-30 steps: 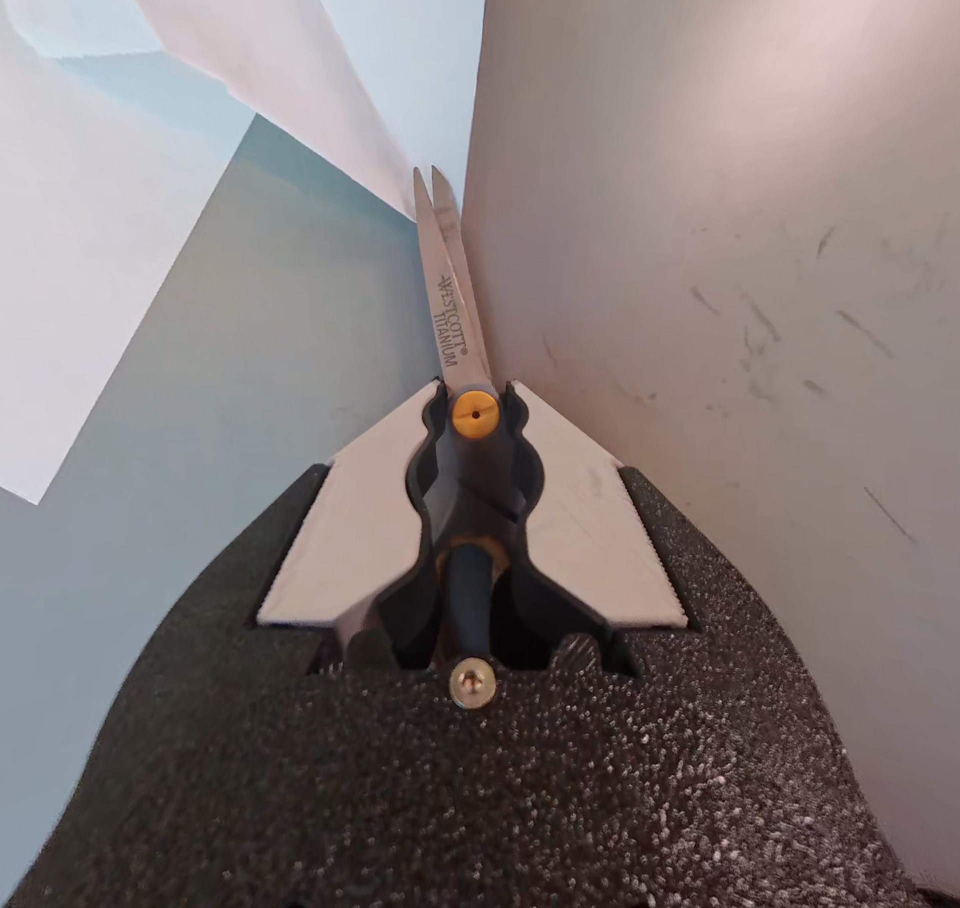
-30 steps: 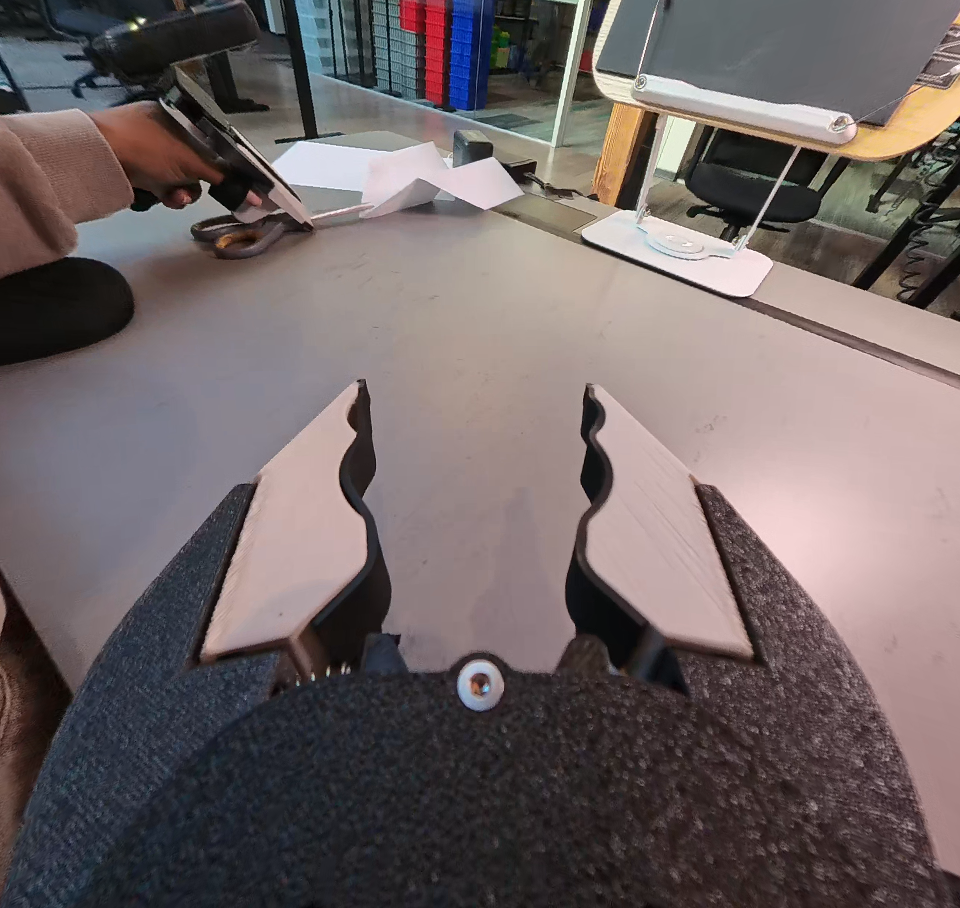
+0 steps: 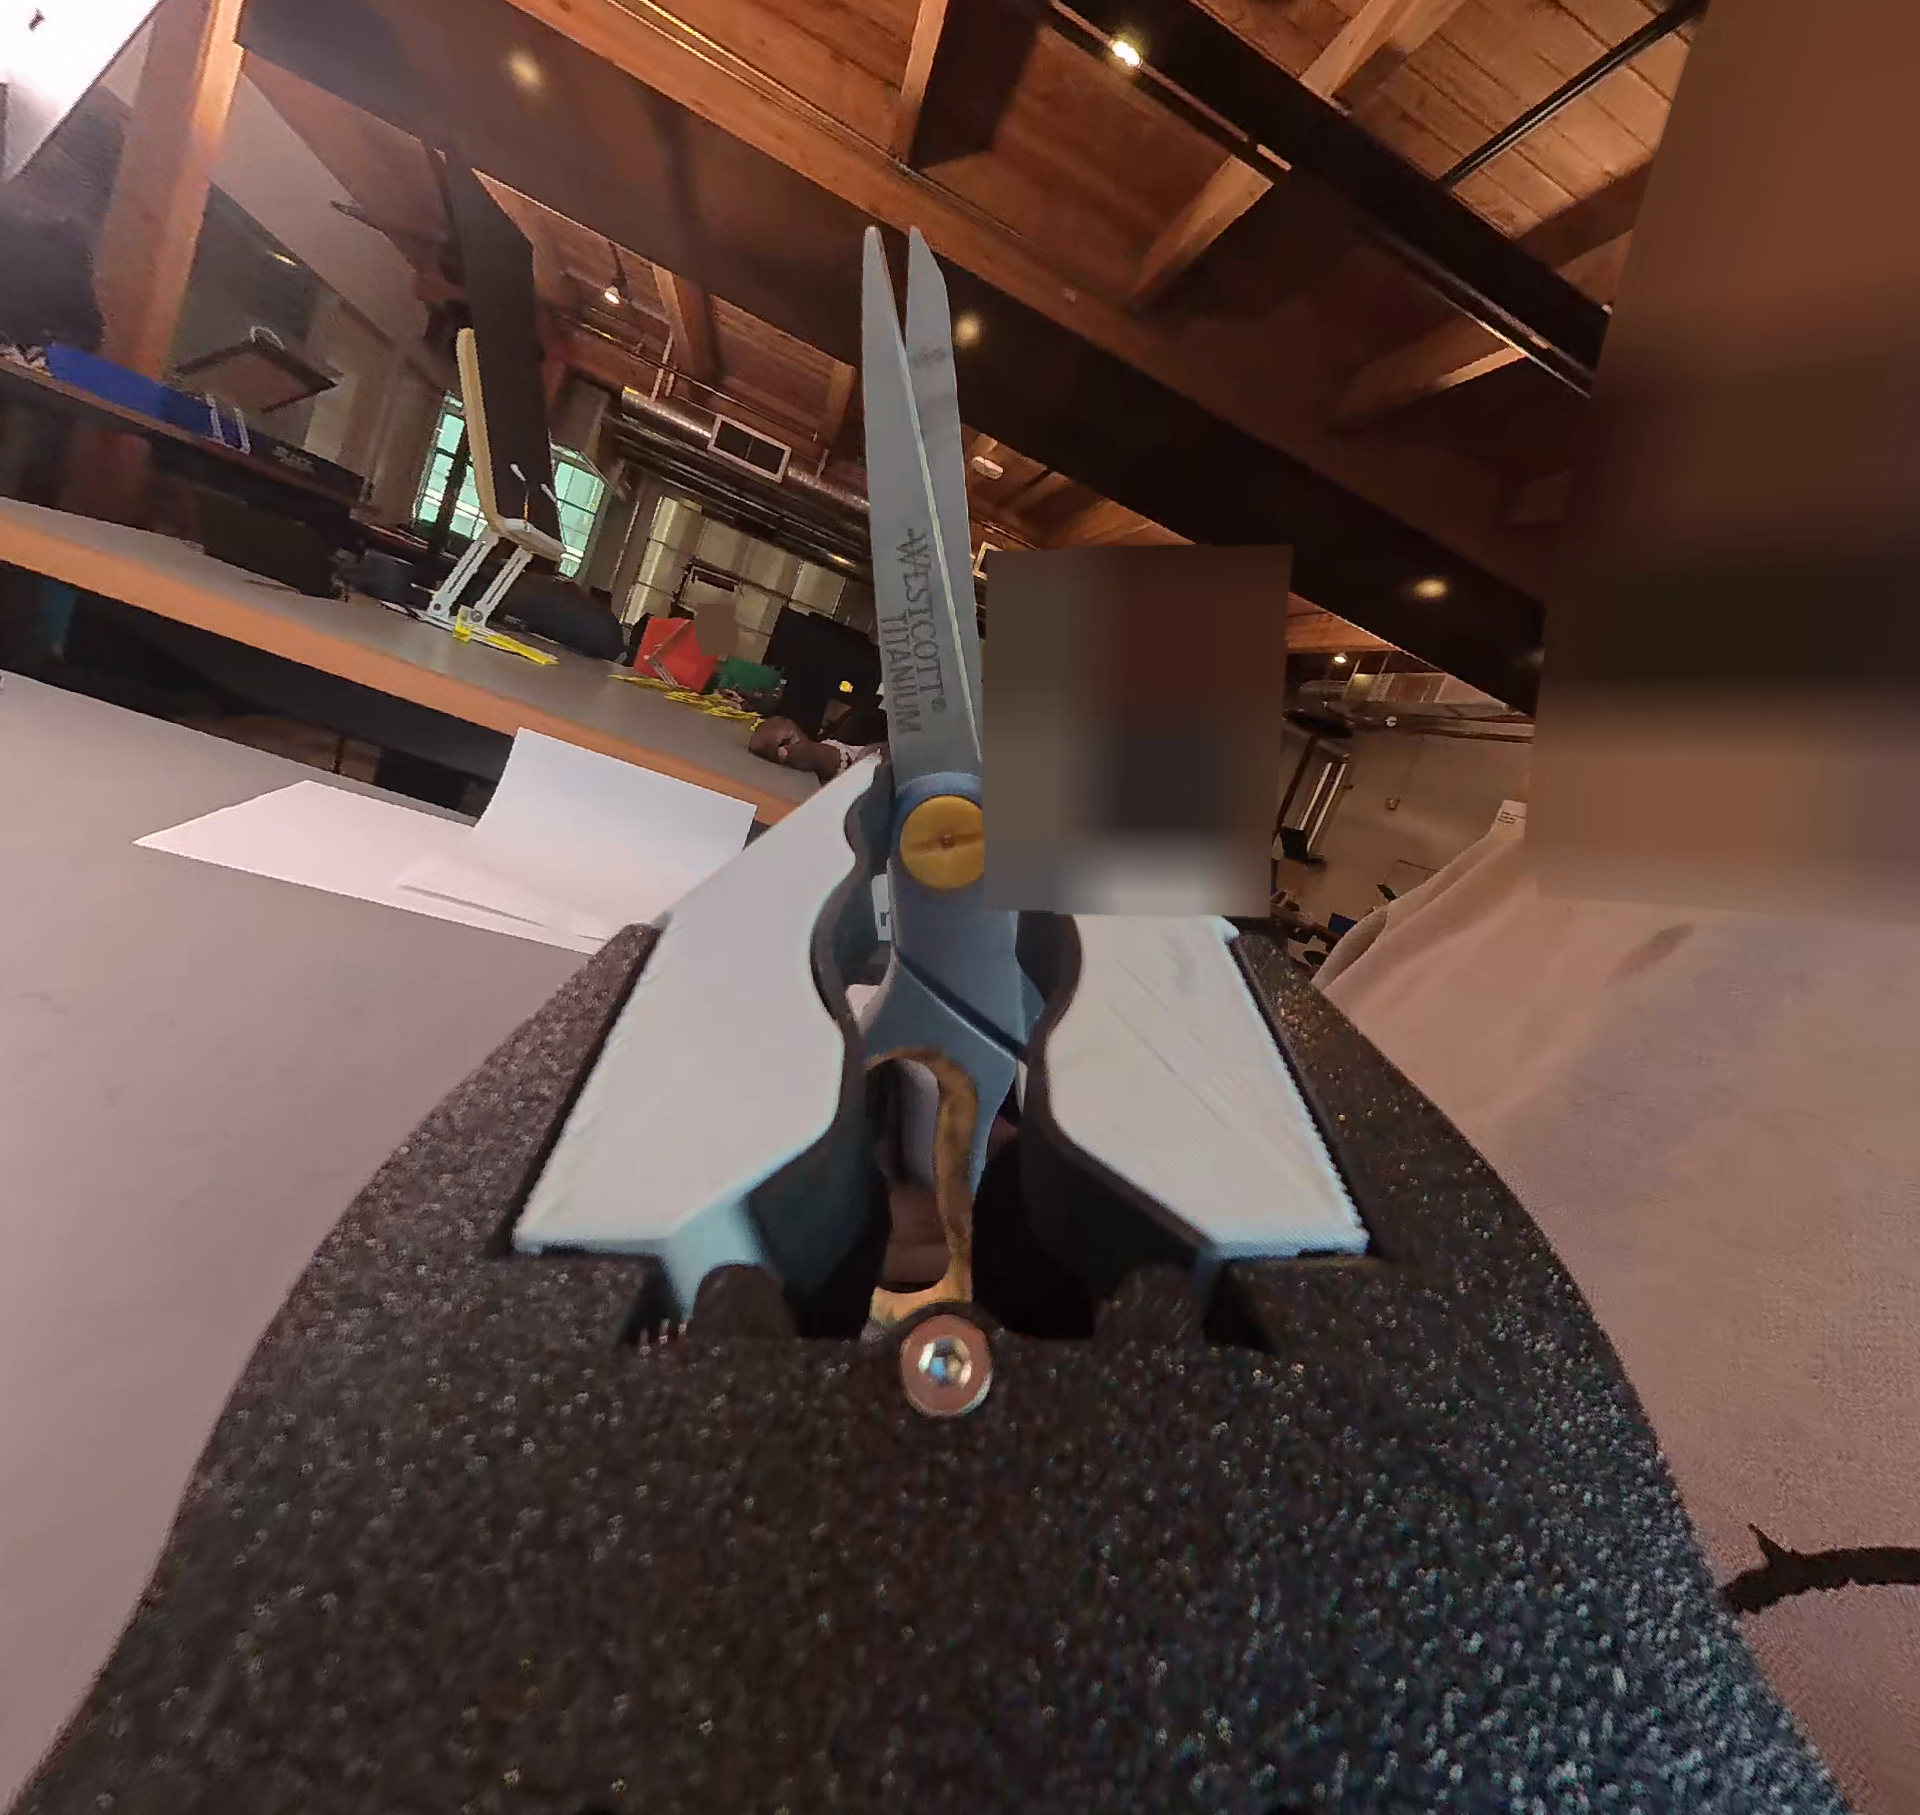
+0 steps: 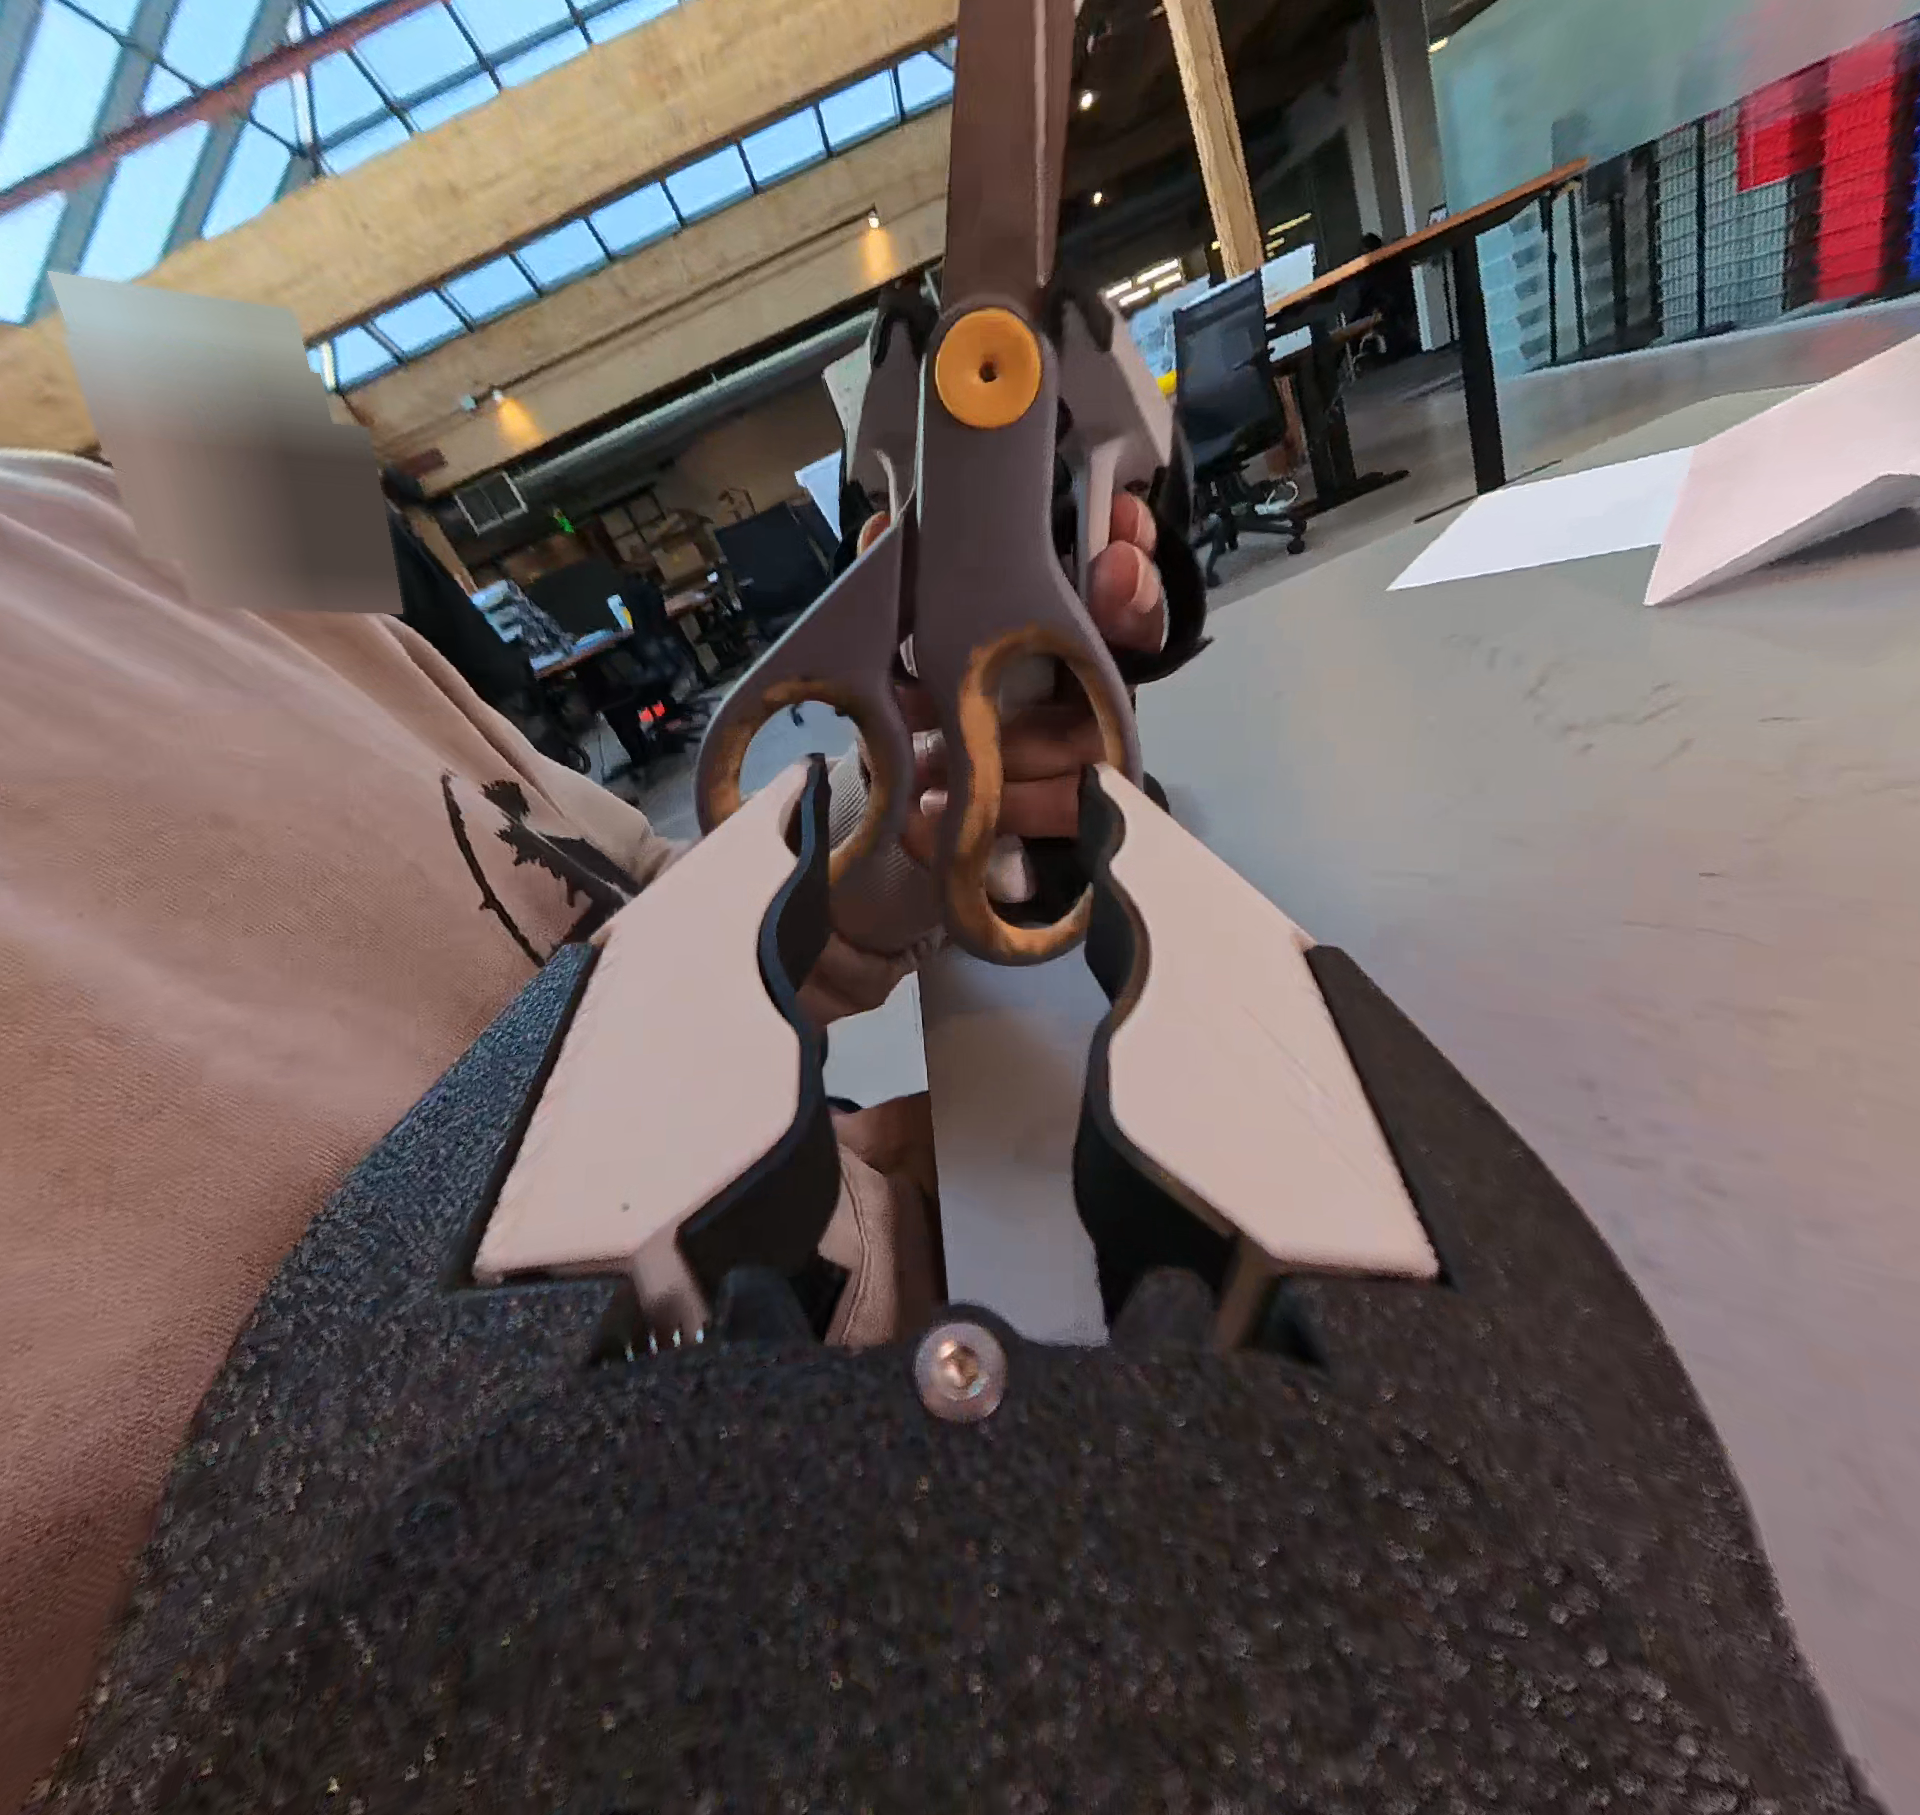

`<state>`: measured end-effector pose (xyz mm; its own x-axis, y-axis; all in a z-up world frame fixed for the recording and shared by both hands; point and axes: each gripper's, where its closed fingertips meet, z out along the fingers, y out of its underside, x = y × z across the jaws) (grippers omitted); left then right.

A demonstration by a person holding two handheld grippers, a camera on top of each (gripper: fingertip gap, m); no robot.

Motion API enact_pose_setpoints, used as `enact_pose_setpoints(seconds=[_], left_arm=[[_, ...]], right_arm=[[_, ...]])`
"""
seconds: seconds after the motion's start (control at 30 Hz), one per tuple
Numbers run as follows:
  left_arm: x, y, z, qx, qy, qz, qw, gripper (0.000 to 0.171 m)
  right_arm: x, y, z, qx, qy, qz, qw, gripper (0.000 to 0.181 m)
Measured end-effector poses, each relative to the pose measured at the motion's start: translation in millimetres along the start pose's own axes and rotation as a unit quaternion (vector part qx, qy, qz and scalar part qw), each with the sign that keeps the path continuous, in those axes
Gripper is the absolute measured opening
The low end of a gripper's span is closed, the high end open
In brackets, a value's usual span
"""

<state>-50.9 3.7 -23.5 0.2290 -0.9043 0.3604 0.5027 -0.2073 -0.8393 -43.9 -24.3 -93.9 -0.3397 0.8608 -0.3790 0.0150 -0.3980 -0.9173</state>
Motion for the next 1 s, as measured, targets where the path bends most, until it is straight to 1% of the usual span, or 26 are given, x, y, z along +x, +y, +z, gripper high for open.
enact_pose_setpoints(seconds=[0.07,0.1,0.13,0.17,0.2,0.27,0.37,0.4,0.43,0.5,0.53,0.6,0.63,0.67,0.7,0.77,0.87,0.93,1.0], left_arm=[[1,4,6,-0.006,0.001,0.010,1.000,0.018],[1,7,8,-0.012,-0.001,0.018,1.000,0.018],[1,10,10,-0.020,-0.003,0.026,0.999,0.018],[0,12,11,-0.022,-0.005,0.028,0.999,0.018],[-2,11,10,-0.021,-0.011,0.027,0.999,0.018],[-10,7,2,-0.019,-0.033,0.022,0.999,0.017],[-24,14,-9,-0.060,-0.086,0.027,0.994,0.015],[-28,13,-13,-0.063,-0.103,0.031,0.992,0.016],[-33,11,-18,-0.062,-0.123,0.033,0.990,0.019],[-50,4,-34,-0.060,-0.188,0.048,0.979,0.028],[-60,0,-46,-0.062,-0.233,0.073,0.968,0.032],[-78,-8,-73,-0.074,-0.329,0.153,0.929,0.034],[-84,-13,-84,-0.078,-0.362,0.183,0.911,0.034],[-87,-15,-92,-0.080,-0.380,0.198,0.900,0.034],[-89,-17,-97,-0.081,-0.388,0.199,0.896,0.035],[-94,-17,-103,-0.076,-0.393,0.186,0.897,0.036],[-109,-14,-109,-0.071,-0.407,0.173,0.894,0.036],[-121,-13,-111,-0.069,-0.423,0.178,0.886,0.036],[-133,-13,-113,-0.074,-0.446,0.192,0.871,0.036]], right_arm=[[-4,7,10,-0.028,-0.001,-0.023,0.999,0.044],[-4,9,16,-0.037,0.004,-0.034,0.999,0.040],[-1,11,19,-0.047,0.016,-0.054,0.997,0.028],[2,14,21,-0.063,0.027,-0.071,0.995,0.024],[5,14,20,-0.076,0.034,-0.075,0.994,0.024],[16,14,12,-0.102,0.058,-0.092,0.989,0.023],[34,25,-4,-0.166,0.093,-0.111,0.975,0.024],[41,25,-11,-0.180,0.108,-0.107,0.972,0.024],[50,23,-21,-0.189,0.124,-0.100,0.969,0.024],[72,15,-47,-0.207,0.165,-0.085,0.961,0.024],[87,9,-65,-0.224,0.196,-0.081,0.951,0.023],[120,-8,-106,-0.256,0.262,-0.074,0.928,0.023],[137,-18,-128,-0.270,0.289,-0.062,0.917,0.024],[156,-29,-151,-0.283,0.314,-0.050,0.905,0.023],[177,-41,-175,-0.296,0.343,-0.043,0.890,0.023],[224,-64,-224,-0.331,0.395,-0.025,0.857,0.024],[305,-95,-287,-0.373,0.463,0.005,0.804,0.024],[362,-110,-319,-0.387,0.503,0.035,0.772,0.023],[416,-120,-337,-0.382,0.527,0.069,0.756,0.024]])
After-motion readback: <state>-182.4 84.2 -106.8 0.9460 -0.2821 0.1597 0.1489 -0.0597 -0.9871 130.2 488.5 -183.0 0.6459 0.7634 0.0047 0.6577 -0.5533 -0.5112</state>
